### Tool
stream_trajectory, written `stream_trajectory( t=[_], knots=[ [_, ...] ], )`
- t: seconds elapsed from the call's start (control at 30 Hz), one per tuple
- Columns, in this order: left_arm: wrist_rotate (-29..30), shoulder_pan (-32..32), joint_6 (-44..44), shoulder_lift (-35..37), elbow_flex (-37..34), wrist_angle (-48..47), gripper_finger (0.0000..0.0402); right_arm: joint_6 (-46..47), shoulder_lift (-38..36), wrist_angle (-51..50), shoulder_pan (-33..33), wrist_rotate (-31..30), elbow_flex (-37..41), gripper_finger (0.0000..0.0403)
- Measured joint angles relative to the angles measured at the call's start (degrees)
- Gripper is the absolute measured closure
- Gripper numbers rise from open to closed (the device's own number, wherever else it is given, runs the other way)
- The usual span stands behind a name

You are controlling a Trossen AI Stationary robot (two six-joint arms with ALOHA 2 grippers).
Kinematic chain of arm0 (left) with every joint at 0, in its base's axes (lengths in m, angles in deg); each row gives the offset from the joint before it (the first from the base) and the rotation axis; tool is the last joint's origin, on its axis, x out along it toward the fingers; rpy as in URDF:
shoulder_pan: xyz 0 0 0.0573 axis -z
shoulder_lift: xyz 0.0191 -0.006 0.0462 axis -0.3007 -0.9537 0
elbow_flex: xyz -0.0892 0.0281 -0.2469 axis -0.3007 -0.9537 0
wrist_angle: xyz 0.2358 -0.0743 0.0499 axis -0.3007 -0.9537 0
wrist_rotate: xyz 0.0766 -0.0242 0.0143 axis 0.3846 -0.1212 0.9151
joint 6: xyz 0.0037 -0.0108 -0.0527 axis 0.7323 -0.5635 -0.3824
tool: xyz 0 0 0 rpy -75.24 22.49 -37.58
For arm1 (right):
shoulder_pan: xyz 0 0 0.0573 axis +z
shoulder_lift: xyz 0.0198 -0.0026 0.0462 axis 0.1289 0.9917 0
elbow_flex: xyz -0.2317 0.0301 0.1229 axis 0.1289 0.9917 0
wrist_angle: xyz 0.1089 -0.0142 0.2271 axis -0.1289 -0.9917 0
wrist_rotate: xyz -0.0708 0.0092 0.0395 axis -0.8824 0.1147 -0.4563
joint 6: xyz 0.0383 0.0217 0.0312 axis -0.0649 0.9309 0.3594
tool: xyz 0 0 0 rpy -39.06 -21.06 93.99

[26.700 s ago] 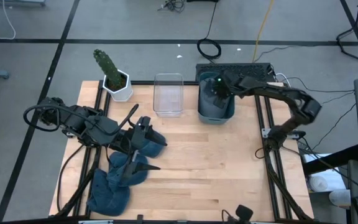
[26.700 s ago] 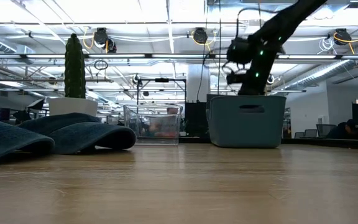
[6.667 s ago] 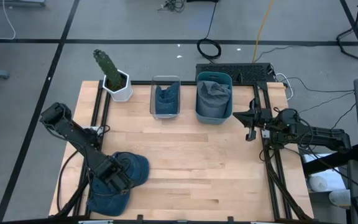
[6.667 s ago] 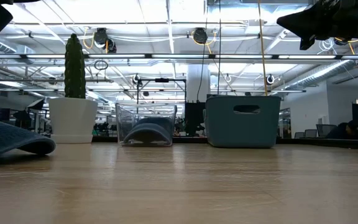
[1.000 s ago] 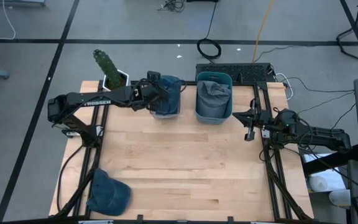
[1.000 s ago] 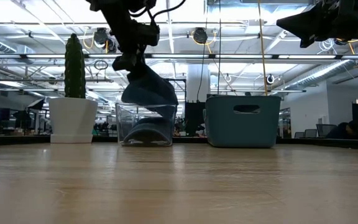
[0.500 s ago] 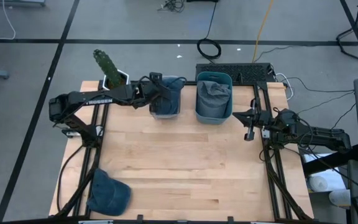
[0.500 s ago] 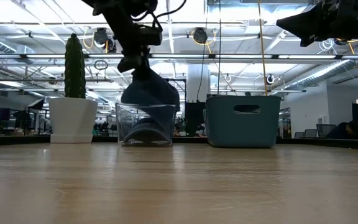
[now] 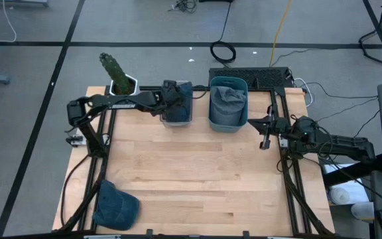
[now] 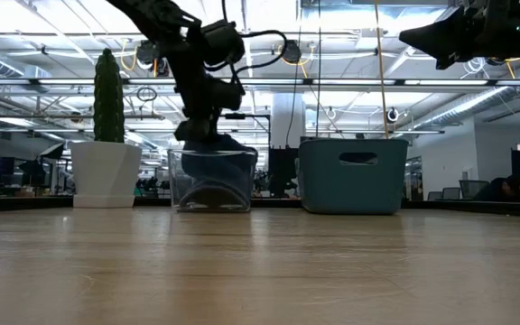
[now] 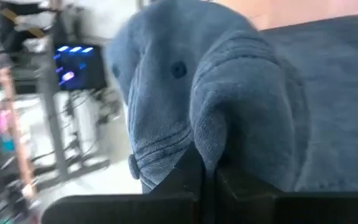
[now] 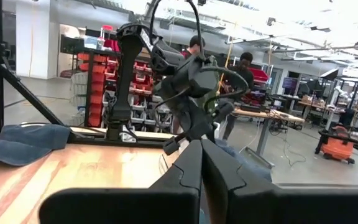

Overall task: Pick & Place hat
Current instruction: Put the top blue cap into the transparent bin

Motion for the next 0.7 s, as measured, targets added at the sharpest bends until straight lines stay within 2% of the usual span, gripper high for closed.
stream_trajectory(
  t=[0.27,0.7],
  knots=[
    [7.89,1.24,-2.06,0.66,0.01,-0.78,0.0341,0.00,0.26,-0.09,0.00,-1.42,0.02,0.0403],
    [27.84,7.83,-2.65,0.73,0.26,2.89,0.0237,0.00,0.26,-0.07,0.00,-1.34,0.02,0.0403]
  ],
)
